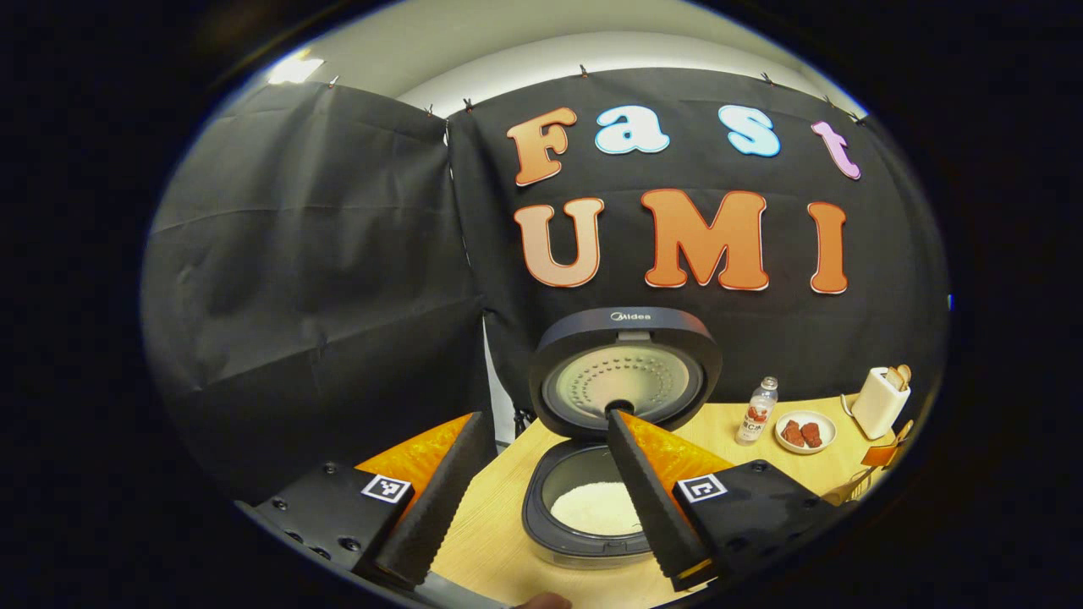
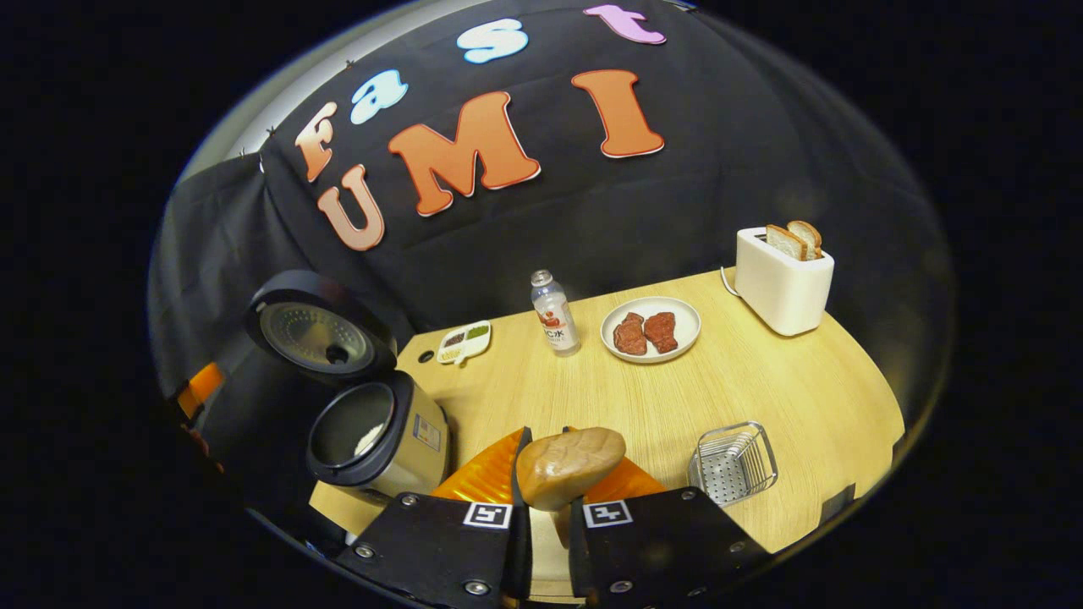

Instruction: Close the left gripper, press the button to open the rice cooker; take a wooden spoon from the chopstick holder with the right hand, scoop a spoonful of rice and pour it into the rice cooker, then put the wooden spoon back into the chopstick holder.

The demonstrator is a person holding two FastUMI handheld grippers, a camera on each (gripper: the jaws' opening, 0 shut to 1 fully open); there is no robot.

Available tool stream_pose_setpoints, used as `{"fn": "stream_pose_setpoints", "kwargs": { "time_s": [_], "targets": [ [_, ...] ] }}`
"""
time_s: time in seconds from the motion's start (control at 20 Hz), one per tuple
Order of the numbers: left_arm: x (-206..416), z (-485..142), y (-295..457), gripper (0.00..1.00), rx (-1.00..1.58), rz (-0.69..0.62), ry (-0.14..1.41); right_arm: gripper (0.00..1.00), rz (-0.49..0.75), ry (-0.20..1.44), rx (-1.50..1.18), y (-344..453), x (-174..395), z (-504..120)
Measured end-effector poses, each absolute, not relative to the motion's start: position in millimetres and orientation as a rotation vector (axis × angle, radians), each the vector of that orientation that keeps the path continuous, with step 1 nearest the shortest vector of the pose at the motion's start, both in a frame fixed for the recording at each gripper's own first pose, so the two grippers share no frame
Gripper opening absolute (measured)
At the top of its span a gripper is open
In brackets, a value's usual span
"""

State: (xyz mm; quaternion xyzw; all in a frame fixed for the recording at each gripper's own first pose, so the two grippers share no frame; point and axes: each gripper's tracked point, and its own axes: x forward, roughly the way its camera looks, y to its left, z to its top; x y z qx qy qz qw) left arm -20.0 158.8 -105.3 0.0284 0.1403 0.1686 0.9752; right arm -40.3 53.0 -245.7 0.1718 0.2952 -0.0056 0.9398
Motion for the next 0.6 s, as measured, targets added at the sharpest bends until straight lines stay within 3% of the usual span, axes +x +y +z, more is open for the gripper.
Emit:
{"fn": "stream_pose_setpoints", "kwargs": {
  "time_s": [0.6],
  "targets": [
    [-15.9,-116.9,166.8,0.99,0.084,0.307,0.327,0.17,-0.061,0.624,0.068,72.3,-44.9,-287.0]
  ]
}}
